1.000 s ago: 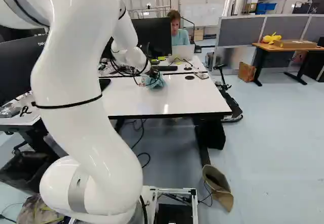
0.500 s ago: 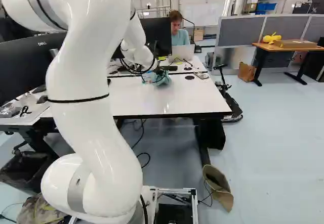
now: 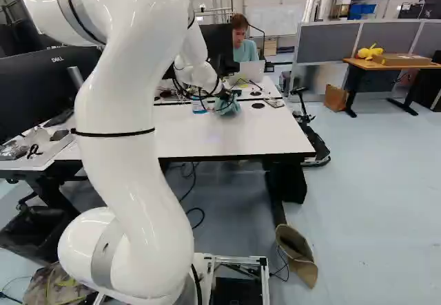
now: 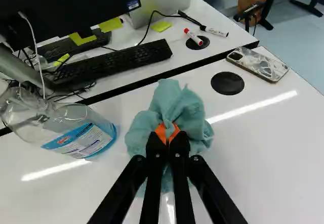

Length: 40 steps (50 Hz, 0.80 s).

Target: Clean the table with the green towel

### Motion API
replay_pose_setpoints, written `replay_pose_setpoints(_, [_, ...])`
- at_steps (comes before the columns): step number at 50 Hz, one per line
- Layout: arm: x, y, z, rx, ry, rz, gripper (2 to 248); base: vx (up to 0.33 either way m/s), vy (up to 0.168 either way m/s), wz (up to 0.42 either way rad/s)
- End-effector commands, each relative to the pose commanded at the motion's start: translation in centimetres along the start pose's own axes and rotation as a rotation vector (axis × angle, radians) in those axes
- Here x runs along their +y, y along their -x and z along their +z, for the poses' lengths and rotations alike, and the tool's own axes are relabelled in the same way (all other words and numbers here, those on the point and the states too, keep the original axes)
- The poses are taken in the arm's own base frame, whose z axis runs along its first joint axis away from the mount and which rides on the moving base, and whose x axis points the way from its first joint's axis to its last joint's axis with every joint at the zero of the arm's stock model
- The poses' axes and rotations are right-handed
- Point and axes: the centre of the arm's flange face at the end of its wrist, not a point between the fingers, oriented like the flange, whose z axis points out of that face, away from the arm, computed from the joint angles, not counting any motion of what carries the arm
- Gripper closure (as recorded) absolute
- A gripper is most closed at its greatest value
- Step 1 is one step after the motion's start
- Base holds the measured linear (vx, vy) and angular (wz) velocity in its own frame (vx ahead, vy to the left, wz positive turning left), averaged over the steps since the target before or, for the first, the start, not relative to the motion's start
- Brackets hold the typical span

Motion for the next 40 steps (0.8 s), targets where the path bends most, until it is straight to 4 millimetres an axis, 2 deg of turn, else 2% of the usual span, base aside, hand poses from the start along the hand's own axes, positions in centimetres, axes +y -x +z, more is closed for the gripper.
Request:
replay_pose_setpoints(18, [-2.2,-0.3,1.0,0.004,-0.031,-0.040,224,0.000,0.000,0.000])
replay_pose_setpoints(40, [-2.1,0.8,2.3,-0.020,-0.027,-0.041,224,0.000,0.000,0.000])
